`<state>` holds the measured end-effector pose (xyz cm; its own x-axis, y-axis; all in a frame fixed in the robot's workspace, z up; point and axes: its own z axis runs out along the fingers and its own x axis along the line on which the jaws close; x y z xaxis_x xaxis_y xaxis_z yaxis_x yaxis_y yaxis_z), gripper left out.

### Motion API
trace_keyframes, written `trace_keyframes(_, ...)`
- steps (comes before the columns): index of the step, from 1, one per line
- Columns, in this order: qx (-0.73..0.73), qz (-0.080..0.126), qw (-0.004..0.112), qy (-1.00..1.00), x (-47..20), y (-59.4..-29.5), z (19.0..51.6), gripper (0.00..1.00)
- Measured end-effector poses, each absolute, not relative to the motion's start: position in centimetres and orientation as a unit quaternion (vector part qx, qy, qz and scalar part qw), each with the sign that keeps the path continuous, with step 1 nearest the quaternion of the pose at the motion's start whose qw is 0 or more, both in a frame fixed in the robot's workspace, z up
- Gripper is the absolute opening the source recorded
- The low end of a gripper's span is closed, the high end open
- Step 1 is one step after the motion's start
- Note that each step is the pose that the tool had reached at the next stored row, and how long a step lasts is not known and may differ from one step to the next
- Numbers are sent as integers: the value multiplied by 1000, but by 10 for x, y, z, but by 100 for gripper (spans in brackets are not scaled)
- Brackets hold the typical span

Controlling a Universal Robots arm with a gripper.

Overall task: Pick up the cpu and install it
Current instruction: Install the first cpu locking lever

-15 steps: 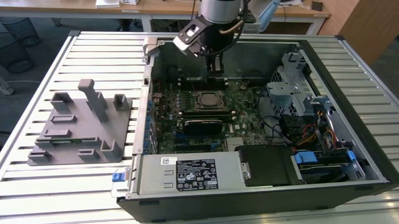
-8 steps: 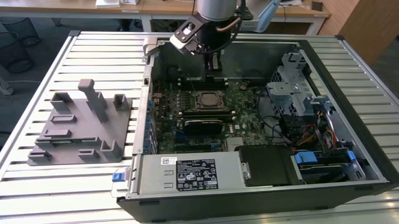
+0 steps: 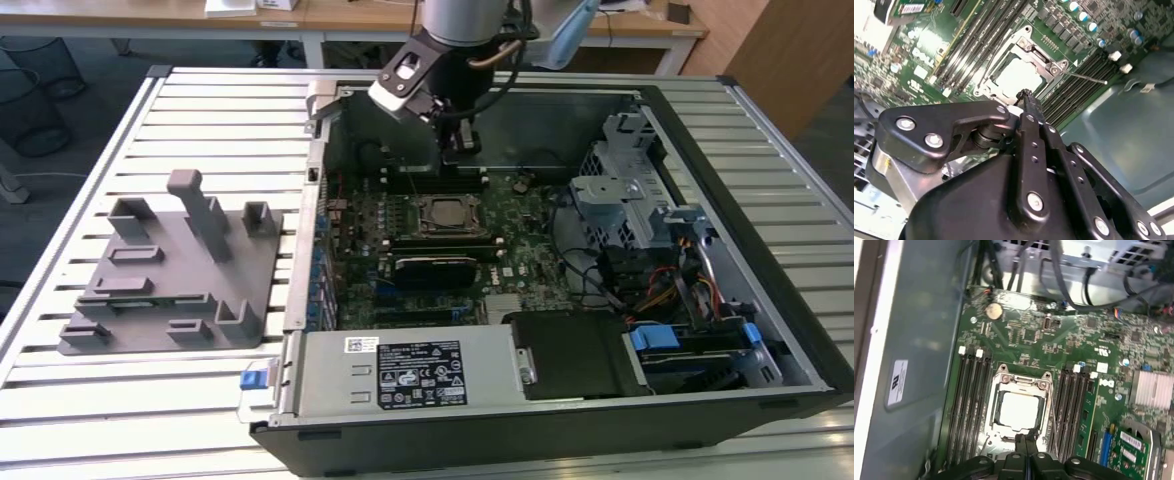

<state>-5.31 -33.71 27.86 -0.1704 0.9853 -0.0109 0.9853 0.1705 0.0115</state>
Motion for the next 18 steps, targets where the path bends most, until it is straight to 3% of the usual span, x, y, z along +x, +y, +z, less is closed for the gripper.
trace_keyframes(18,553,2,8,833,-56,-337,278,11)
